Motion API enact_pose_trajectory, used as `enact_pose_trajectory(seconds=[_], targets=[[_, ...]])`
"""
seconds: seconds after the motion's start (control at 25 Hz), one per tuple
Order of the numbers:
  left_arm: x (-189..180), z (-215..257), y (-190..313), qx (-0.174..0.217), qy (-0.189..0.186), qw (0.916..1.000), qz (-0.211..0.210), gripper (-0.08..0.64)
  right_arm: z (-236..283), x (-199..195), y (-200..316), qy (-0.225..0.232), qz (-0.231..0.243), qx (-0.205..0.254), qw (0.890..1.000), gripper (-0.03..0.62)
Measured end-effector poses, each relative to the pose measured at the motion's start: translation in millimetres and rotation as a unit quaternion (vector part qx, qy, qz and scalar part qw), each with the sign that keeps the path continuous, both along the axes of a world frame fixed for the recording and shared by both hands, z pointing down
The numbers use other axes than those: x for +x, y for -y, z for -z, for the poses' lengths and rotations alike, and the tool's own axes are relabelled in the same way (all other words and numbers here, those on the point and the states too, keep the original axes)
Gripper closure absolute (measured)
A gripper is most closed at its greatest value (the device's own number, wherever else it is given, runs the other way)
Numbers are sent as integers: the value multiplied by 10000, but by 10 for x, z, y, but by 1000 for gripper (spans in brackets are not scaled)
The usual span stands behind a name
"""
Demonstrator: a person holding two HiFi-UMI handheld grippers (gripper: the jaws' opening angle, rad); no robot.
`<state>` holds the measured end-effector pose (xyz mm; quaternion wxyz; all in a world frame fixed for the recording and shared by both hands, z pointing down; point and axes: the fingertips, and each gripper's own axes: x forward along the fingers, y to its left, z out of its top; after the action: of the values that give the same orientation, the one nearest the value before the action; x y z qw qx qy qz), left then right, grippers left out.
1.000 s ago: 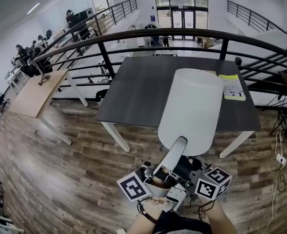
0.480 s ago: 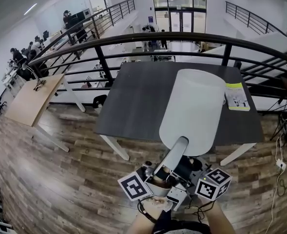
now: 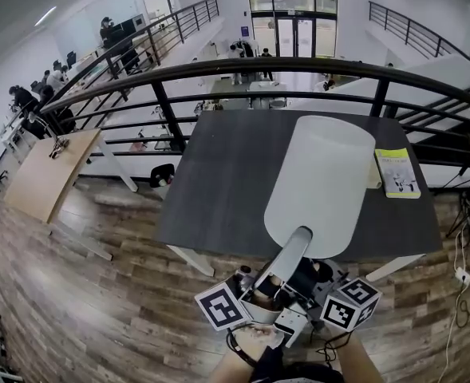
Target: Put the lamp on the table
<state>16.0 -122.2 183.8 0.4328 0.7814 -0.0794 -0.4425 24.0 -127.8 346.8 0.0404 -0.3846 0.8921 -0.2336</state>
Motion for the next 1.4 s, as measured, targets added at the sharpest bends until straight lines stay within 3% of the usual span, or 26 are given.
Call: enact_pose_trajectory(seconds=[0.36, 0.8, 1.4], targets=[[-170, -60, 580, -24, -15, 9998, -188, 525, -54, -163, 565, -29, -174, -40, 9998, 488], [-256, -151, 911, -162, -122, 9994, -277, 525, -138, -207, 859, -146, -255, -146, 9995, 488], [-76, -195, 1481, -205, -70, 9998, 36, 525, -167, -44, 1414, -144, 35, -195, 9997, 486]])
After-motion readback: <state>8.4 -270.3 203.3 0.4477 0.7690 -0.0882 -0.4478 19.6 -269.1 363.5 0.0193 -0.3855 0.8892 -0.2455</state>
